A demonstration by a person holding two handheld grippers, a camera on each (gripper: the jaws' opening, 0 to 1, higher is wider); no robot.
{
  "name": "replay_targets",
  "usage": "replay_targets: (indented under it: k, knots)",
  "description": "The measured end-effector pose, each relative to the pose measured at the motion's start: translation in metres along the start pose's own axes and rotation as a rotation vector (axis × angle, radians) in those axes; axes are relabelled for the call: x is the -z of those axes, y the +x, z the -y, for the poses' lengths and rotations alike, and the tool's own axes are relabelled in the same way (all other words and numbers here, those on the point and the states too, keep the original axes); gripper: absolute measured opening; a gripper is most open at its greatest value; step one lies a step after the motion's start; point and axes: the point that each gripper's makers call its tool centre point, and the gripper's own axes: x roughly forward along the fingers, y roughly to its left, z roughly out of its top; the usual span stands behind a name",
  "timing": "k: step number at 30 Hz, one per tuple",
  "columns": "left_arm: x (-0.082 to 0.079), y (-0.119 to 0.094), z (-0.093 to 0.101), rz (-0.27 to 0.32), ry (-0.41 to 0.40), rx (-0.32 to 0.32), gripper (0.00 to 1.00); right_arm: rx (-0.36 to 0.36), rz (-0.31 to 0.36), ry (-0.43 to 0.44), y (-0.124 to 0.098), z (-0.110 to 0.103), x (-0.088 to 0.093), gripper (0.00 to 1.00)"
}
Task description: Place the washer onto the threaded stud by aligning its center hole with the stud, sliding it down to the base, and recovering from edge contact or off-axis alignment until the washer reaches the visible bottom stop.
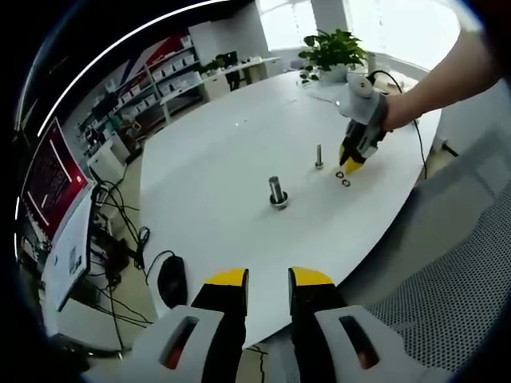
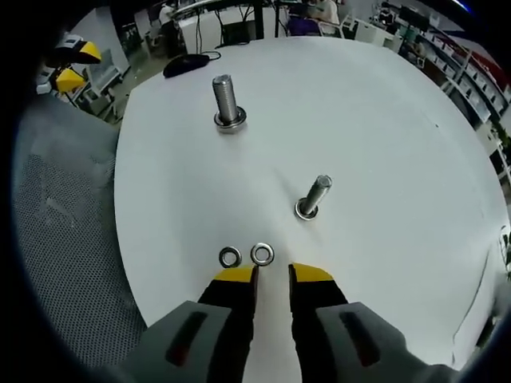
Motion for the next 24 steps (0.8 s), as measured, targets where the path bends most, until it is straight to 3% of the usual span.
replay_targets:
  k: [24]
  knots:
    - [0.001, -0.001, -0.001, -0.004, 0.006, -0.012, 0.18, -0.027, -0.05, -0.101, 0.009, -0.002, -0.011, 0.18]
